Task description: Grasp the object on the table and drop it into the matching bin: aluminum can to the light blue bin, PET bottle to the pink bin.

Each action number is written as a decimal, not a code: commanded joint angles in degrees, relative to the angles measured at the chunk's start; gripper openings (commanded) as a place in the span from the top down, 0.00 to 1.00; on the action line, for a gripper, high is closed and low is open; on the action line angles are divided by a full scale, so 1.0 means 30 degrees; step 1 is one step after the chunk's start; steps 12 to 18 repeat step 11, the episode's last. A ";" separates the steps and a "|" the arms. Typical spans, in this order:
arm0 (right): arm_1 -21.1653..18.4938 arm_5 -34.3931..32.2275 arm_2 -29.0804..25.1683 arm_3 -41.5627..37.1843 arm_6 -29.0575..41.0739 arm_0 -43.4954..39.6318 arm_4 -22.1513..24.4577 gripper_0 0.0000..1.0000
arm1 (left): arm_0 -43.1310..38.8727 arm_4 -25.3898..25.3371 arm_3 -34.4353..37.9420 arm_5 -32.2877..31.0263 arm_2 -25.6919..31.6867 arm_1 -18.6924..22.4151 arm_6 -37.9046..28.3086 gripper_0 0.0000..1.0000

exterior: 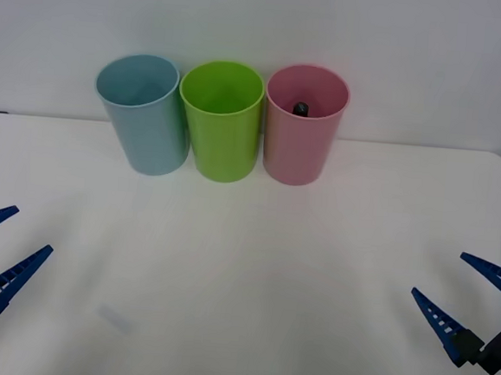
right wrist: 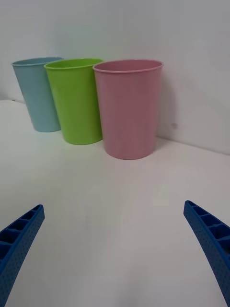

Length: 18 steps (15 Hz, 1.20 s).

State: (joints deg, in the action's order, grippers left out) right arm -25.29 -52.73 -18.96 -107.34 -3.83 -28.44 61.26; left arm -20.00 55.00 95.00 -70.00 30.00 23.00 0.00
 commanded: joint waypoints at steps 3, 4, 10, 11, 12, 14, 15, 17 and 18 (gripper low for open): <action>0.0287 0.0029 -0.0302 0.0007 -0.0481 -0.0832 0.0028 0.00 | 0.0000 0.0000 0.0000 0.0000 0.0000 0.0000 0.0000 0.00; 0.0345 0.0088 -0.0302 0.0007 -0.0540 -0.1037 0.0028 0.00 | 0.0000 0.0000 0.0000 0.0000 0.0000 0.0000 0.0000 0.00; 0.0404 0.0264 -0.0273 0.0007 -0.0657 -0.1682 0.0087 0.00 | 0.0000 0.0000 0.0000 0.0000 0.0000 0.0000 0.0000 0.00; 0.0404 0.0264 -0.0273 0.0007 -0.0657 -0.1682 0.0087 0.00 | 0.0000 0.0000 0.0000 0.0000 0.0000 0.0000 0.0000 0.00; 0.0404 0.0264 -0.0273 0.0007 -0.0657 -0.1682 0.0087 0.00 | 0.0000 0.0000 0.0000 0.0000 0.0000 0.0000 0.0000 0.00; 0.0404 0.0264 -0.0273 0.0007 -0.0657 -0.1682 0.0087 0.00 | 0.0000 0.0000 0.0000 0.0000 0.0000 0.0000 0.0000 0.00; 0.0404 0.0264 -0.0273 0.0007 -0.0657 -0.1682 0.0087 0.00 | 0.0000 0.0000 0.0000 0.0000 0.0000 0.0000 0.0000 0.00; 0.0404 0.0264 -0.0273 0.0007 -0.0657 -0.1682 0.0087 0.00 | 0.0000 0.0000 0.0000 0.0000 0.0000 0.0000 0.0000 0.00; 0.0404 0.0264 -0.0273 0.0007 -0.0657 -0.1682 0.0087 0.00 | 0.0000 0.0000 0.0000 0.0000 0.0000 0.0000 0.0000 0.00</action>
